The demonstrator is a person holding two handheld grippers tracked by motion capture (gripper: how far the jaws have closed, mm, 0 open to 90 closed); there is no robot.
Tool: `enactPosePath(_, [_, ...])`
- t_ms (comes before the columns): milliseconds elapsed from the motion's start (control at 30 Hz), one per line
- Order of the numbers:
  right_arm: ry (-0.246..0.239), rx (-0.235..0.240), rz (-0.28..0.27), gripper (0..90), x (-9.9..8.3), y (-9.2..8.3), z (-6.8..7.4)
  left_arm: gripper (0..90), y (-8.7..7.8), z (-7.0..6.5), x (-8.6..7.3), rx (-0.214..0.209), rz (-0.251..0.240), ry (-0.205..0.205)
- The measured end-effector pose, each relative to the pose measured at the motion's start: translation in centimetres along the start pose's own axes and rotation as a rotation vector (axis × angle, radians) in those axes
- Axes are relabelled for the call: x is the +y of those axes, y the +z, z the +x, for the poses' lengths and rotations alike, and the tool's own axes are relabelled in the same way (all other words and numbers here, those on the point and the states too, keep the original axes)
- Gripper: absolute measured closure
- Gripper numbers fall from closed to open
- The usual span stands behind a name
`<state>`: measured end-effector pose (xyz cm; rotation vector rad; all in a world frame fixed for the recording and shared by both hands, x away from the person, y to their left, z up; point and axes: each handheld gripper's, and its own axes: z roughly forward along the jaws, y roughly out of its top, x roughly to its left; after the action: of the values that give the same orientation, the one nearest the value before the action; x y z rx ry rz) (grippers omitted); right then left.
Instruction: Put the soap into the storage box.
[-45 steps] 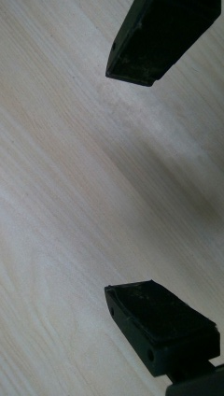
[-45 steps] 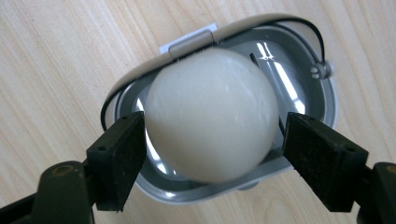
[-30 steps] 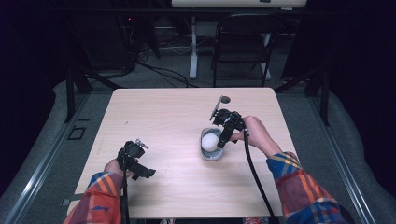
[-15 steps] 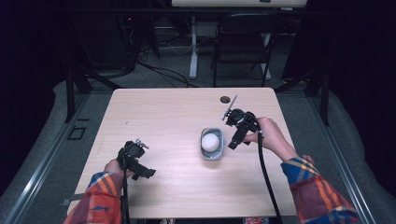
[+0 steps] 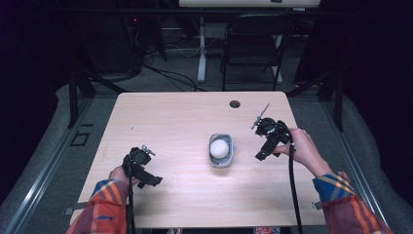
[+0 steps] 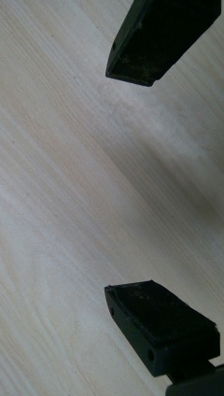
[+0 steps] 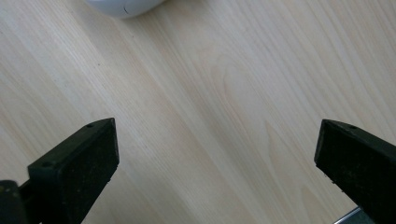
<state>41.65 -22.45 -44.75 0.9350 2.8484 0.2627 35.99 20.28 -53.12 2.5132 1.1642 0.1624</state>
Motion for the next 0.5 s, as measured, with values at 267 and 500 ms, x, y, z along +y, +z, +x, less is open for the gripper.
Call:
enactPosePath(267, [0.065, 0.012, -0.001, 0.0, -3.2, 0.5, -1.1, 0.0, 0.0, 0.0, 0.0, -0.002, 0.001, -0.003])
enactPosePath(500, [0.09, 0.007, 0.019, 0.0, -5.3, 0.9, -1.4, 0.0, 0.0, 0.0, 0.0, -0.001, 0.001, -0.003])
